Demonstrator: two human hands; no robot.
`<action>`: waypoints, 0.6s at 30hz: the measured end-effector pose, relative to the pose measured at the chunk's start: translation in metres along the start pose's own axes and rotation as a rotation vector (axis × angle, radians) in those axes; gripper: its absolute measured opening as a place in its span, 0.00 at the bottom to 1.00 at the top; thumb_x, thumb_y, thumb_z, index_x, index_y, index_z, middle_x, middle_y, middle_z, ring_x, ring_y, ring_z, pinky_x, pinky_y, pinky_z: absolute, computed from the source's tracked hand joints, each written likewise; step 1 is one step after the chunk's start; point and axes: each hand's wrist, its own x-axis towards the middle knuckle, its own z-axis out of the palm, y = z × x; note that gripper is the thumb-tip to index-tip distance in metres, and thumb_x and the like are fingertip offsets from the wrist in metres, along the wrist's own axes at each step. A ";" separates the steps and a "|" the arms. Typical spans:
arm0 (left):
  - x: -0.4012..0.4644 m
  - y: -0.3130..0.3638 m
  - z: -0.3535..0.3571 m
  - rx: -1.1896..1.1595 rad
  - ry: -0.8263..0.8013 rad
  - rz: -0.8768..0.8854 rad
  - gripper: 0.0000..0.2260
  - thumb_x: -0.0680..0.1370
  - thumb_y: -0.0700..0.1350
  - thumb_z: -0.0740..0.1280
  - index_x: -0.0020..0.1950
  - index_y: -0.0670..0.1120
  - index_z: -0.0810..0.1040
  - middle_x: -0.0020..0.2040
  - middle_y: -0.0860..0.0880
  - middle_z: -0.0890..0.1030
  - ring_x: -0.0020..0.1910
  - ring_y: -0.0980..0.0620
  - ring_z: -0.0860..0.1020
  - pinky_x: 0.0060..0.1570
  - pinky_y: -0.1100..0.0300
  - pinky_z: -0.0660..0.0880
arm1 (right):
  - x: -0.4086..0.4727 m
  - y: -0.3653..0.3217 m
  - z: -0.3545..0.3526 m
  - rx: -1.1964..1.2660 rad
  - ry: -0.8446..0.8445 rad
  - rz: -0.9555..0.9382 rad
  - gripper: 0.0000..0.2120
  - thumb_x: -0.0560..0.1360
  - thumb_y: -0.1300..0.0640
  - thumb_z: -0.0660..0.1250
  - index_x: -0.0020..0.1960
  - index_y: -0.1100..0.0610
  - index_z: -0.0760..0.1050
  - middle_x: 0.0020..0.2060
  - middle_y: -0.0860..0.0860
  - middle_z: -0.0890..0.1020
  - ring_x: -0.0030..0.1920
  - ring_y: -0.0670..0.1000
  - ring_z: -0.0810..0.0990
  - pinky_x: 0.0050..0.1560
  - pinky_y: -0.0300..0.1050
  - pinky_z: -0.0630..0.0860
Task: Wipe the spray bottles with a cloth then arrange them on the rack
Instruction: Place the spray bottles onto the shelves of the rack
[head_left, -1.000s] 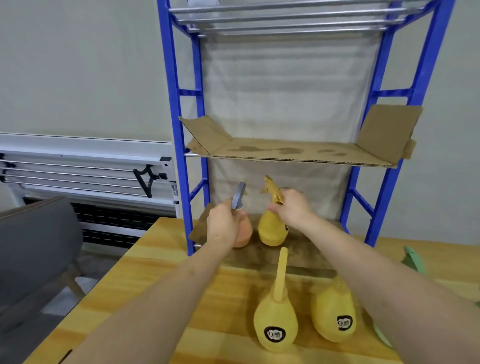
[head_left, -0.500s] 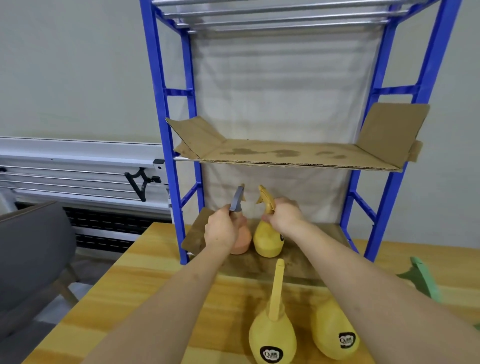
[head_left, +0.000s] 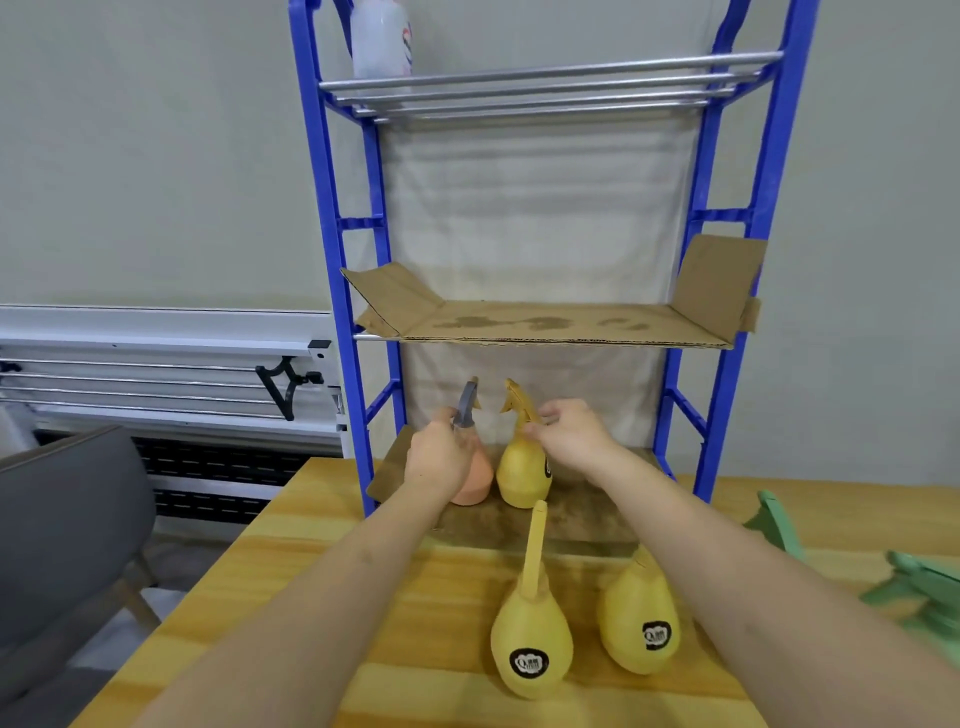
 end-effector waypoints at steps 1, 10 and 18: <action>-0.007 0.000 -0.001 0.015 0.007 0.007 0.19 0.83 0.45 0.64 0.74 0.49 0.69 0.60 0.43 0.82 0.56 0.43 0.82 0.47 0.55 0.76 | -0.012 -0.003 -0.005 0.011 0.014 -0.006 0.21 0.79 0.51 0.71 0.69 0.58 0.76 0.63 0.53 0.81 0.61 0.56 0.80 0.61 0.48 0.77; -0.063 0.003 -0.018 -0.012 0.016 0.038 0.18 0.82 0.42 0.65 0.72 0.48 0.72 0.65 0.45 0.80 0.62 0.46 0.79 0.58 0.52 0.79 | -0.119 -0.003 -0.019 0.132 0.029 -0.076 0.18 0.79 0.45 0.69 0.66 0.52 0.78 0.55 0.46 0.83 0.56 0.47 0.80 0.57 0.44 0.77; -0.100 -0.005 -0.023 0.006 -0.040 0.023 0.15 0.82 0.42 0.63 0.68 0.49 0.74 0.60 0.46 0.83 0.55 0.47 0.81 0.50 0.50 0.81 | -0.164 0.016 0.008 0.096 -0.085 -0.006 0.42 0.66 0.35 0.77 0.74 0.48 0.69 0.64 0.47 0.79 0.62 0.47 0.78 0.57 0.44 0.76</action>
